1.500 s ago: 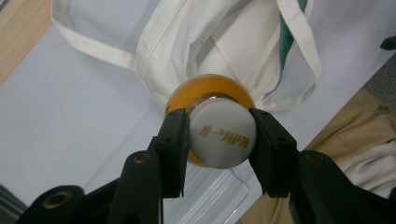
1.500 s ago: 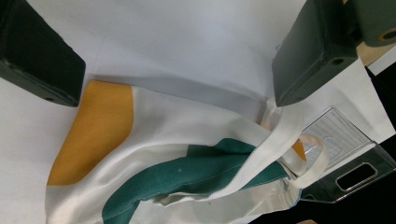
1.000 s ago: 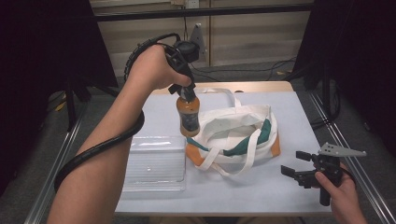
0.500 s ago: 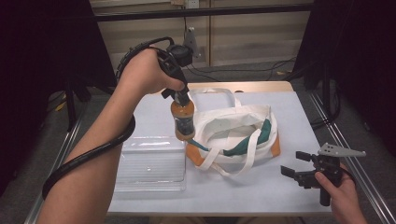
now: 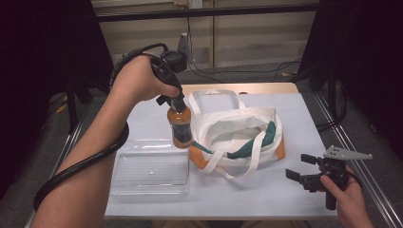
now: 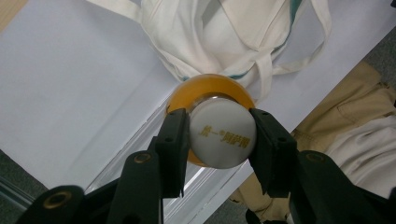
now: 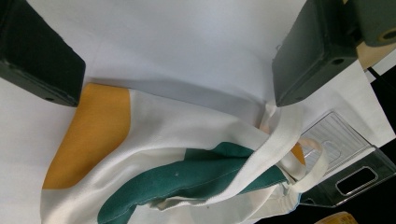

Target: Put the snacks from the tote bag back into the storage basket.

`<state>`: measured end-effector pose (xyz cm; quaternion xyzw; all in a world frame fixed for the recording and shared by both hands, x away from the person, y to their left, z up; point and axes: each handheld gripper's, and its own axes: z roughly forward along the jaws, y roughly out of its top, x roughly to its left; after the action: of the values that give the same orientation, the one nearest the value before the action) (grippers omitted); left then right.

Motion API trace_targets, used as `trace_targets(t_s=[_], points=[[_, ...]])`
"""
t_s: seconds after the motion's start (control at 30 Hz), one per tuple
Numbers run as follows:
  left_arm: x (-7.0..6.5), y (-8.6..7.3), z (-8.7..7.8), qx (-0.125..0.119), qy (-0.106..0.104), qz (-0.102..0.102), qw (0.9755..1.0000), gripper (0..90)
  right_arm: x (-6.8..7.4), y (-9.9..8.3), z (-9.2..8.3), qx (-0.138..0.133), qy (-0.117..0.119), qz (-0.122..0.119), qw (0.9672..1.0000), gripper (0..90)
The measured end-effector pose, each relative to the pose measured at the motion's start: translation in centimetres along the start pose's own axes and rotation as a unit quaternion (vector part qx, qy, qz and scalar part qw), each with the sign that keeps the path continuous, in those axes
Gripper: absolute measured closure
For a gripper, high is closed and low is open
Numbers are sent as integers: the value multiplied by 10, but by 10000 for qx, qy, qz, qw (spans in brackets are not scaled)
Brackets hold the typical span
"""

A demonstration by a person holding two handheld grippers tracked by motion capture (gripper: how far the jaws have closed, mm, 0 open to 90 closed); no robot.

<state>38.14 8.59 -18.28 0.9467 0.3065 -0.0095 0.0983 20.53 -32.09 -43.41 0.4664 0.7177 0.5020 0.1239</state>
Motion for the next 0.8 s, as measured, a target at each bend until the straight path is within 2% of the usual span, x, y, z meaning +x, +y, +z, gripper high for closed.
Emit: trace_targets(t_s=[0.03,0.13,0.37,0.43,0.5,0.73,0.8], points=[[1,-1,1,15,9,32,10000,594,0,0,0,4,-1,-8,10000,25],[4,-5,6,29,37,-76,10000,594,0,0,0,11,6,-10,10000,25],[9,-10,13,143,38,-149,9998,594,-1,0,-1,19,-12,13,10000,25],[11,-11,16,166,31,-113,9998,594,0,0,-1,21,-14,19,10000,25],[11,-13,19,169,60,-221,9996,594,0,0,-1,16,-16,9,10000,25],[17,-17,30,274,45,-245,9993,594,-2,0,-2,-9,-38,28,10000,25],[17,-17,34,289,56,-318,9991,594,-2,0,-2,-19,-26,20,10000,25]])
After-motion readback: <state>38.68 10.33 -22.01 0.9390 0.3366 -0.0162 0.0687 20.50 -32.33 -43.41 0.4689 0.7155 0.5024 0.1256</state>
